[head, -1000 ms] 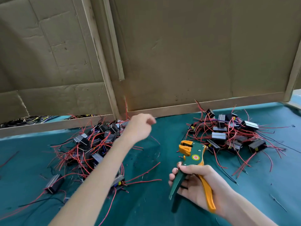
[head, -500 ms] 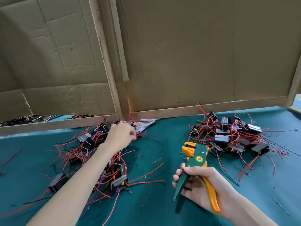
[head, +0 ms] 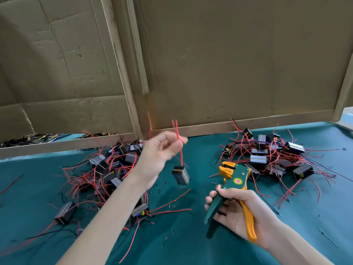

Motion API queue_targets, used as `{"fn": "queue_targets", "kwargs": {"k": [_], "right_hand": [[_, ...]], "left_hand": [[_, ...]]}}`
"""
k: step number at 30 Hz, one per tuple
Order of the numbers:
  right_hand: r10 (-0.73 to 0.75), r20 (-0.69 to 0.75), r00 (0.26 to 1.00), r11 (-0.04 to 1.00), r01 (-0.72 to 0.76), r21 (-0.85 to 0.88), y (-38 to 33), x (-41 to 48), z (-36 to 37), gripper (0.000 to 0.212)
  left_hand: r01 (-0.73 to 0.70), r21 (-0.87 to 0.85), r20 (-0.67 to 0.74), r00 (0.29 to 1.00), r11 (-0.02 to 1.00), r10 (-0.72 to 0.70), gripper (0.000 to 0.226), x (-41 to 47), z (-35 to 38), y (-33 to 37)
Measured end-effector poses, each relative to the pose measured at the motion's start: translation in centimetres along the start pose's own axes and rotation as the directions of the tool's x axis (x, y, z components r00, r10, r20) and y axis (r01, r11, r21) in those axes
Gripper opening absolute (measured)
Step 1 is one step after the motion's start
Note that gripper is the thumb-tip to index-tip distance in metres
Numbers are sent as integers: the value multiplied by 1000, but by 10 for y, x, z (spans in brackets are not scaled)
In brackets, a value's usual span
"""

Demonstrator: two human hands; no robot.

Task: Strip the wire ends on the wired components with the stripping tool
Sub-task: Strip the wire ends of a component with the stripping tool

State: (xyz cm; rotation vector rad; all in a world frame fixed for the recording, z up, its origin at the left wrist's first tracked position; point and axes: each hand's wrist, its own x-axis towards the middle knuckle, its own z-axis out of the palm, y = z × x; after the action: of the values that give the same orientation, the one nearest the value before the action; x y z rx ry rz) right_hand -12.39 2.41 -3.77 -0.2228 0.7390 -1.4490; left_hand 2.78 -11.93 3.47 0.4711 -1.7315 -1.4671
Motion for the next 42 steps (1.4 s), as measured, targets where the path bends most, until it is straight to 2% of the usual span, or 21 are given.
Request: {"fn": "queue_targets", "kwargs": {"k": [2, 4, 6, 8, 9, 11, 12, 14, 15, 16, 18, 20, 22, 24, 26, 30, 33, 35, 38, 42], "right_hand": [[-25, -10, 1000, 1000, 25, 2, -3, 1, -1, 24], [-38, -13, 999, 999, 38, 9, -5, 1, -2, 23], [-42, -12, 999, 999, 43, 20, -6, 1, -2, 24], [-36, -8, 999, 999, 36, 23, -5, 1, -2, 23], [-31, -7, 1000, 999, 31, 21, -5, 1, -2, 22], [-24, -10, 1000, 1000, 24, 18, -4, 0, -1, 22], [-23, -11, 1000, 1000, 23, 17, -4, 0, -1, 22], [-27, -10, 1000, 1000, 27, 11, -3, -1, 0, 23], [-30, -11, 999, 1000, 30, 8, -3, -2, 0, 24], [-32, -13, 999, 999, 32, 7, -3, -2, 0, 24], [-33, -11, 999, 999, 33, 7, -3, -3, 0, 23], [-31, -6, 999, 1000, 31, 3, -4, -3, 0, 22], [-31, -3, 1000, 999, 31, 5, -4, -2, 0, 22], [-34, 0, 999, 999, 34, 14, -4, -2, -1, 22], [-41, 9, 999, 999, 41, 17, -3, -3, -1, 22], [-52, 39, 998, 998, 53, -44, -5, -5, 0, 25], [-52, 68, 996, 994, 59, -97, -8, -7, 1, 20], [-65, 89, 994, 987, 77, -140, -8, -9, 1, 15], [-76, 127, 989, 977, 99, -191, -7, -10, 3, 16], [-64, 173, 983, 972, 100, -212, -4, -12, 4, 25]], "left_hand": [[56, 41, 109, 992, 998, -60, 4, -12, -3, -19], [96, 137, 280, 951, 986, -131, 4, -21, -16, -24], [157, 268, 479, 834, 951, -273, 5, -26, -32, -19], [195, 389, 576, 711, 900, -403, 16, -29, -47, -9], [217, 428, 559, 699, 878, -445, 21, -28, -52, -6], [273, 500, 401, 769, 822, -499, 25, -22, -51, -4], [289, 577, 293, 800, 764, -523, 23, -19, -47, -5], [270, 783, 125, 814, 560, -568, 17, -14, -34, -11], [228, 860, 90, 813, 457, -575, 20, -13, -27, -15], [190, 898, 84, 811, 396, -579, 22, -13, -20, -20], [161, 913, 90, 817, 375, -569, 17, -14, -9, -26], [151, 905, 96, 837, 398, -538, 9, -15, -5, -27], [148, 880, 142, 825, 450, -548, 4, -17, -4, -24], [122, 863, 211, 794, 490, -570, 8, -21, -6, -22], [146, 823, 226, 803, 549, -552, 13, -27, -7, -23], [170, 685, 137, 925, 709, -354, 19, -30, -7, -24], [98, 537, 85, 982, 838, -169, 20, -30, -6, -24], [9, 505, 75, 996, 863, -54, 23, -29, -7, -21], [-51, 450, -47, 996, 892, 81, 22, -27, -10, -16], [-122, 283, -138, 976, 951, 166, 18, -28, -11, -9]]}}
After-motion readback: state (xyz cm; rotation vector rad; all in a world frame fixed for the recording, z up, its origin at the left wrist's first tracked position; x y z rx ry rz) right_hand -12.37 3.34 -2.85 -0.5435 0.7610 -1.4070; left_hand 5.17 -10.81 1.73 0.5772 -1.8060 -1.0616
